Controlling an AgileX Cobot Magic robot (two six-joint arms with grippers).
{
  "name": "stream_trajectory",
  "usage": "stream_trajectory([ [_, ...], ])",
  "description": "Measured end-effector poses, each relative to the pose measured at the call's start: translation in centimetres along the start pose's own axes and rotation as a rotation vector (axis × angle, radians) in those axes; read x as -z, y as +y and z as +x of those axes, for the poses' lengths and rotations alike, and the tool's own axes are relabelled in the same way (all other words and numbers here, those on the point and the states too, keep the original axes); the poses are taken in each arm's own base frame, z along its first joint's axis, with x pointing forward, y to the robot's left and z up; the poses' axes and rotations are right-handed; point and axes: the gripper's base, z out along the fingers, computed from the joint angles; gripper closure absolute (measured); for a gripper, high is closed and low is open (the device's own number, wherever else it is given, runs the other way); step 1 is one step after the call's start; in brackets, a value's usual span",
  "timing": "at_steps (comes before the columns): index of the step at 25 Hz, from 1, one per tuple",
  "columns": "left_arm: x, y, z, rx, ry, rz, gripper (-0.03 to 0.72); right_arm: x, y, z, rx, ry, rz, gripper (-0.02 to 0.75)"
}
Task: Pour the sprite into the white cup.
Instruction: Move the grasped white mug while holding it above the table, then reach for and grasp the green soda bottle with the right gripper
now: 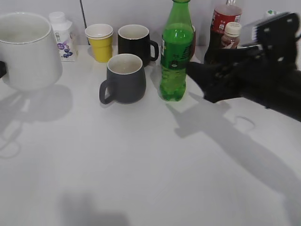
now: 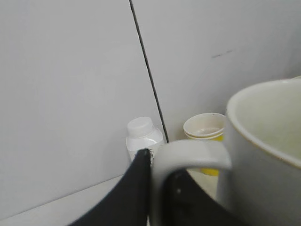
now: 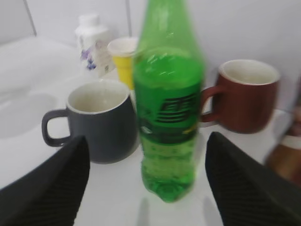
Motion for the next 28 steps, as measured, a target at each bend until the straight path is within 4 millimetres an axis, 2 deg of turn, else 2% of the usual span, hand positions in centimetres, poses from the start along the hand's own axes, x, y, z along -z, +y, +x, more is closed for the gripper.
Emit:
stream_trajectory([
  [5,0.0,0.0,0.0,-0.001,0.001,0.001,0.645,-3.8,-0.5,1.3,-0.013,0.029,0.029,0.138],
  [10,0.0,0.0,0.0,-0.001,0.001,0.002,0.646,-6.9,-1.3,1.3,-0.064,0.015,0.041,0.13],
  [18,0.0,-0.3,0.2,-0.011,0.026,0.019,0.646,-11.3,-1.8,2.6,-0.108,0.05,-0.009,0.143],
  [20,-0.1,-1.0,0.5,-0.03,0.06,0.061,0.646,-11.9,-2.0,2.5,-0.105,0.059,-0.002,0.202],
  [22,-0.1,-2.1,0.6,-0.051,0.091,0.118,0.646,-12.1,-2.0,2.5,-0.098,0.065,-0.006,0.328],
  [28,0.1,-6.3,0.3,-0.084,0.119,0.304,0.646,-11.2,-1.2,1.4,0.041,0.116,-0.082,0.342],
])
